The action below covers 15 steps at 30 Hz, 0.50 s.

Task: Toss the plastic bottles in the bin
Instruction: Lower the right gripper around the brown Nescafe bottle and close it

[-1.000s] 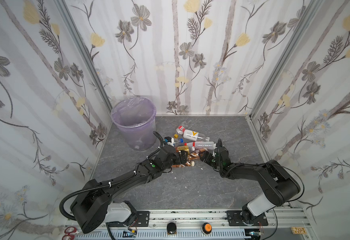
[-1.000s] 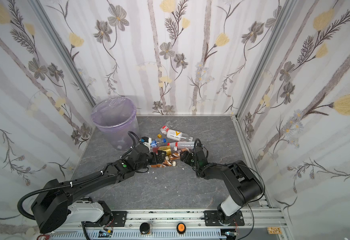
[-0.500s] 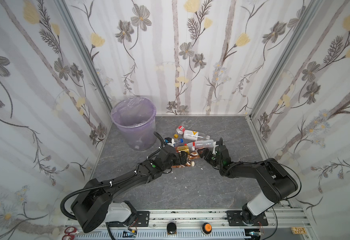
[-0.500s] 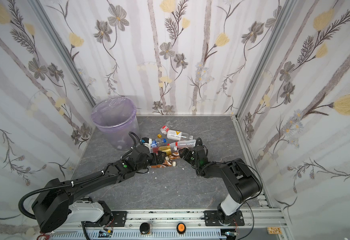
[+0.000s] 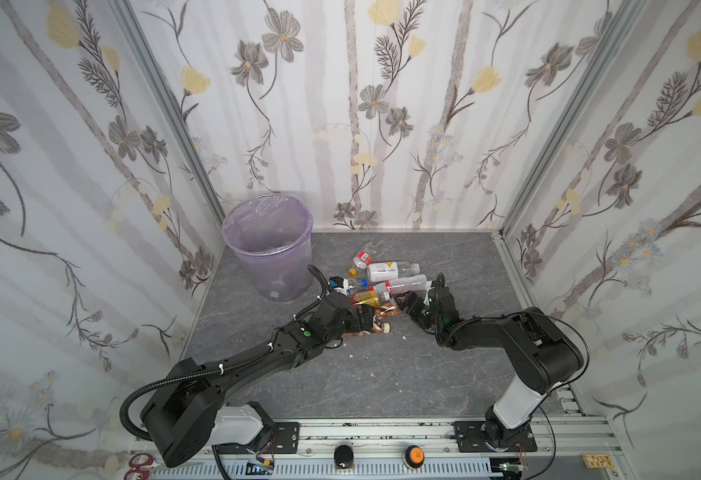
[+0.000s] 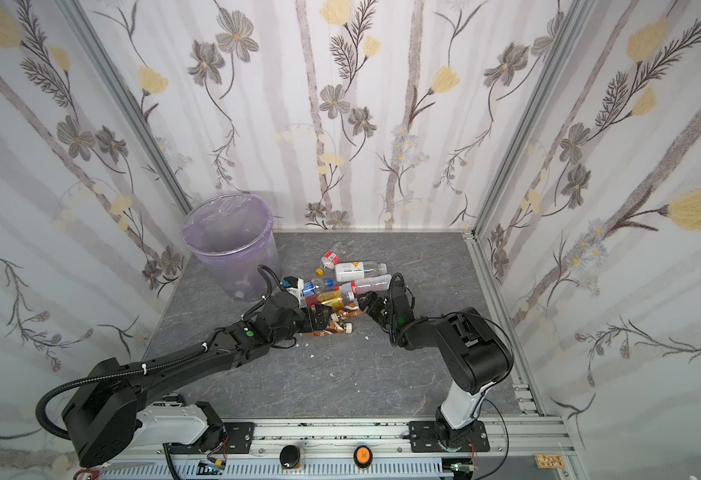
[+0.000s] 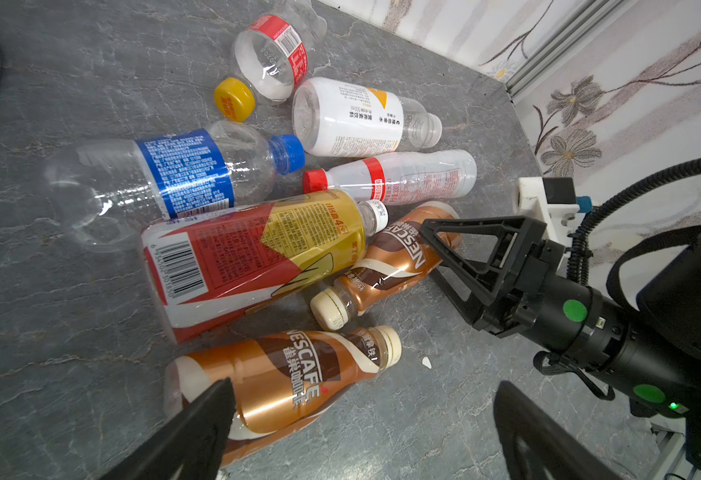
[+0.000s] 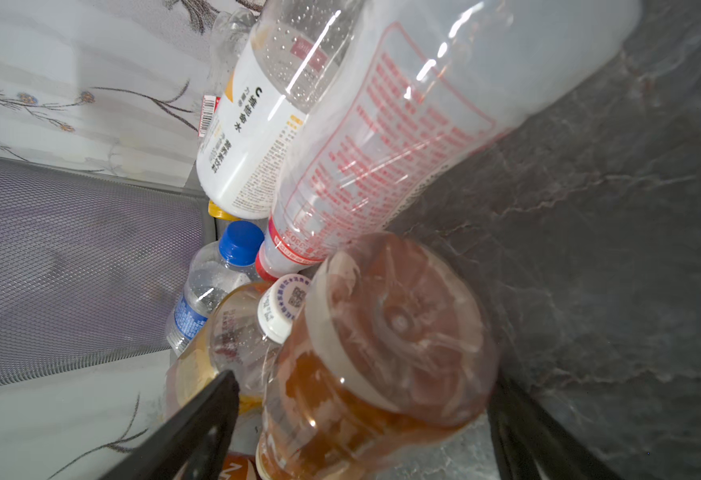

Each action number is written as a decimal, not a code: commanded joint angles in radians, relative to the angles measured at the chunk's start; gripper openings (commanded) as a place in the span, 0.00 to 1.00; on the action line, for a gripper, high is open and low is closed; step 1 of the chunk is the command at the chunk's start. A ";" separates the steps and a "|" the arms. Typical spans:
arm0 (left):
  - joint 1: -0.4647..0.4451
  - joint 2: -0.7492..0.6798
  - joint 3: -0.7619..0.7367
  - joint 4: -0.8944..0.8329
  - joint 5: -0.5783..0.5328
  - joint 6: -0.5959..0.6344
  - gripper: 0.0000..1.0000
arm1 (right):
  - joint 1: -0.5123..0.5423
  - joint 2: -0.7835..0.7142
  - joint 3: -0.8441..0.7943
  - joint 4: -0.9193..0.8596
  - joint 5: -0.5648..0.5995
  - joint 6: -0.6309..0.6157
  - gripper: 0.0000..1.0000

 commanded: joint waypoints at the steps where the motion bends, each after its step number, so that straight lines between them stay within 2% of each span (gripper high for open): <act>1: 0.000 -0.011 -0.007 0.014 -0.021 0.007 1.00 | 0.000 0.012 0.009 0.022 0.000 0.050 0.92; 10: -0.001 -0.023 -0.020 0.014 -0.032 0.017 1.00 | -0.001 0.040 0.020 0.032 0.022 0.096 0.89; 15: 0.000 -0.036 -0.038 0.014 -0.045 0.029 1.00 | -0.001 0.053 0.000 0.074 0.029 0.122 0.79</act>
